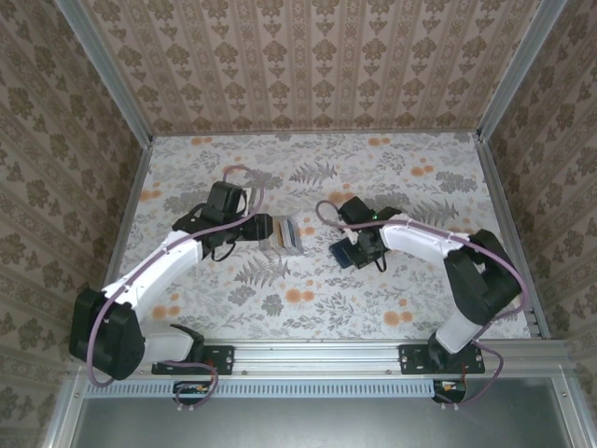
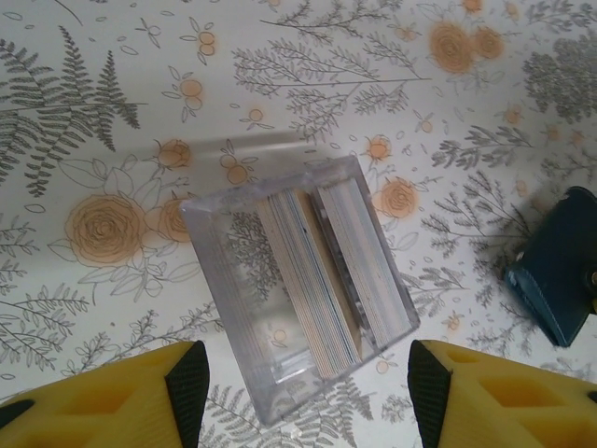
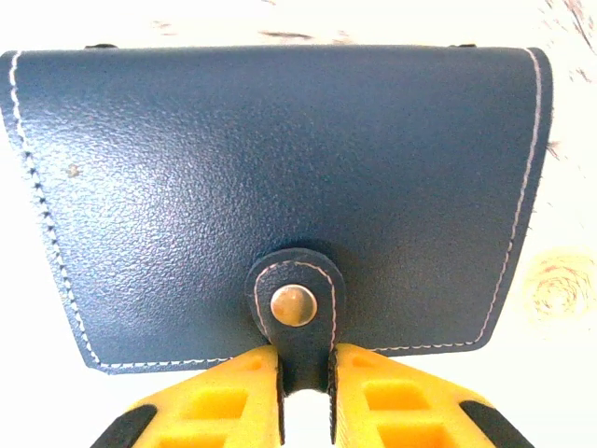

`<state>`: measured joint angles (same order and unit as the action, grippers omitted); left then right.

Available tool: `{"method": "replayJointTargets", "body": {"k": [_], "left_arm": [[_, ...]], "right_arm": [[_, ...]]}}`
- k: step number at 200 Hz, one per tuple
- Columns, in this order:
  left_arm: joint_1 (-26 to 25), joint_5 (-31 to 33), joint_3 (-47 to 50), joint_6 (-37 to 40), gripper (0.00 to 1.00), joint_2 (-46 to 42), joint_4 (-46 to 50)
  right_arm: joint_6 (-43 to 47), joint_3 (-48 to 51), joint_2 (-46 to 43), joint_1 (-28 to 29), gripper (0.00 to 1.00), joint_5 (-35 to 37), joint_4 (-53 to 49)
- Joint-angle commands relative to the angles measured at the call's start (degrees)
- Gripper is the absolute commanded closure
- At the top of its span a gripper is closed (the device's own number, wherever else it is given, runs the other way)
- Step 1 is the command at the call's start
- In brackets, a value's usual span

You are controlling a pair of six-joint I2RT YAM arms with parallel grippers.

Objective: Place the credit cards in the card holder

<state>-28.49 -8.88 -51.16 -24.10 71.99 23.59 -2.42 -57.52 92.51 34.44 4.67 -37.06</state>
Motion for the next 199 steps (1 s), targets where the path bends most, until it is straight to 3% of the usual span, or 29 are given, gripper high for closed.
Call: {"method": "replayJointTargets", "body": {"k": [1, 32, 60, 97, 140, 168, 199], "left_arm": [[-0.8, -4.7, 3.7, 1.6, 0.38, -3.5, -0.5], [-3.0, -12.0, 8.8, 0.4, 0.38, -5.3, -2.9], [-7.6, -25.2, 10.3, -0.5, 0.38, -2.3, -9.2], [-11.5, -38.2, 8.2, -3.2, 0.38, 3.0, -15.4], [-12.3, -45.8, 7.8, -9.2, 0.38, 4.9, -22.2], [-11.0, -43.6, 8.0, -9.0, 0.36, 2.7, -19.1], [-6.7, -43.7, 10.8, -9.7, 0.18, -2.4, -17.7]], "right_arm": [[15.8, 3.1, -6.4, 5.5, 0.80, 0.3, 0.7], [25.5, 8.5, -16.1, 10.8, 0.80, 1.8, 1.9], [31.4, 15.3, -26.2, 13.3, 0.81, -5.4, 14.1], [37.4, 22.0, -33.1, 16.2, 0.82, -8.1, 26.4], [40.2, 22.4, -33.1, 17.4, 0.86, -3.1, 27.4], [38.8, 21.7, -33.4, 17.5, 0.87, -0.9, 25.4], [38.3, 21.6, -32.6, 17.5, 0.89, 0.3, 25.7]]}}
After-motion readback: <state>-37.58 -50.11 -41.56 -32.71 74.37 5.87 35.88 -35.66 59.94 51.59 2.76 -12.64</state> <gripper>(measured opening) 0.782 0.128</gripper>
